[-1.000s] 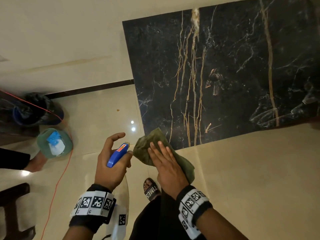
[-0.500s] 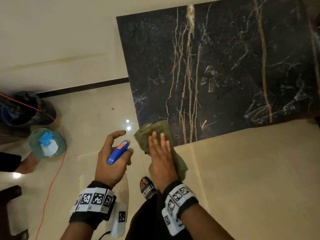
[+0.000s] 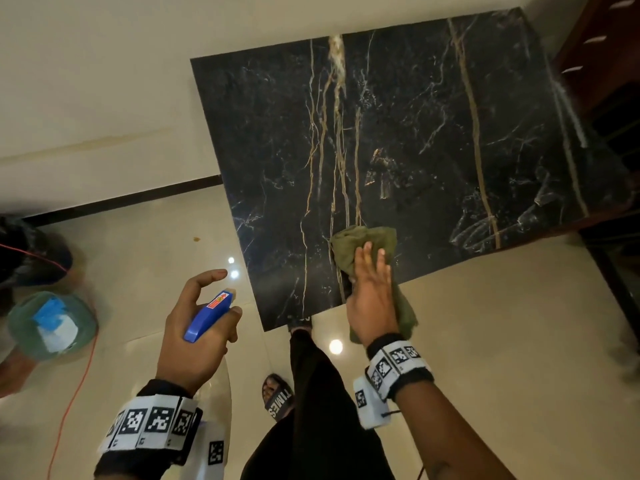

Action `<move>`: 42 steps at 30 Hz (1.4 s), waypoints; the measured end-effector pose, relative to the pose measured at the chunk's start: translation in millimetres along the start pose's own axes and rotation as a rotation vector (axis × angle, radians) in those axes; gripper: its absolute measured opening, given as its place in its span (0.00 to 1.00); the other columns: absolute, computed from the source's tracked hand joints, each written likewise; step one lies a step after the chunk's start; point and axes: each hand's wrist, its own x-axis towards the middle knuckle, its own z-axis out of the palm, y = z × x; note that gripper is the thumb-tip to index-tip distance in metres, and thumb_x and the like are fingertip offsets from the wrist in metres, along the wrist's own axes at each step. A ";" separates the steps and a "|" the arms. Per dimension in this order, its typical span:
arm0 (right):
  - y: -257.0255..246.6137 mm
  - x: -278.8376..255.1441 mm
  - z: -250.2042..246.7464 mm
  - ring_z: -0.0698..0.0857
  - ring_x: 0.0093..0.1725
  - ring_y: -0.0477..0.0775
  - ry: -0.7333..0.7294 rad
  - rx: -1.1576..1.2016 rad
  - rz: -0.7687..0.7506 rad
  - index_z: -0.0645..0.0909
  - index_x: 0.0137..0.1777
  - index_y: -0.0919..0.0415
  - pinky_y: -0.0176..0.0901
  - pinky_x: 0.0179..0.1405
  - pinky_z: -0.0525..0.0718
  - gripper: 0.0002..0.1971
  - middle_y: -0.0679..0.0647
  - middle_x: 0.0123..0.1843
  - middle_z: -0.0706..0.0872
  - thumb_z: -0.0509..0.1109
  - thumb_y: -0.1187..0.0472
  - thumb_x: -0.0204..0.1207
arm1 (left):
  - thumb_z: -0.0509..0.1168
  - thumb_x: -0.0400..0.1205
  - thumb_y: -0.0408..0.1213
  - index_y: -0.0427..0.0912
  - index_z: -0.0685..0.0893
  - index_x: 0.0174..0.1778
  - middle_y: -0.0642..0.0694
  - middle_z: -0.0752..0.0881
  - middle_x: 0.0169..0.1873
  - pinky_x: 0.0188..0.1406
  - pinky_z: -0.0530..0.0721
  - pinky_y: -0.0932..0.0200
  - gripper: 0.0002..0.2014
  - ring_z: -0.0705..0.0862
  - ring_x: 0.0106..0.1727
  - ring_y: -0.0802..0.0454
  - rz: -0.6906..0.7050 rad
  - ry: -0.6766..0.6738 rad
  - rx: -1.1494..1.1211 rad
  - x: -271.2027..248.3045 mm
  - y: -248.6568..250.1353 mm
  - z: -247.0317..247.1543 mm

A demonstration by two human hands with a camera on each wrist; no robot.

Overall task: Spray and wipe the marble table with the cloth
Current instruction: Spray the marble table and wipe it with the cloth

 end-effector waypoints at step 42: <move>68.4 37.2 -35.0 0.41 0.88 0.59 -0.058 -0.004 -0.171 0.48 0.88 0.56 0.59 0.87 0.45 0.43 0.53 0.90 0.45 0.58 0.70 0.72 | 0.65 0.84 0.20 0.51 0.79 0.71 0.40 0.87 0.28 0.21 0.84 0.62 0.25 0.85 0.25 0.50 0.018 0.022 -0.077 73.1 126.2 122.6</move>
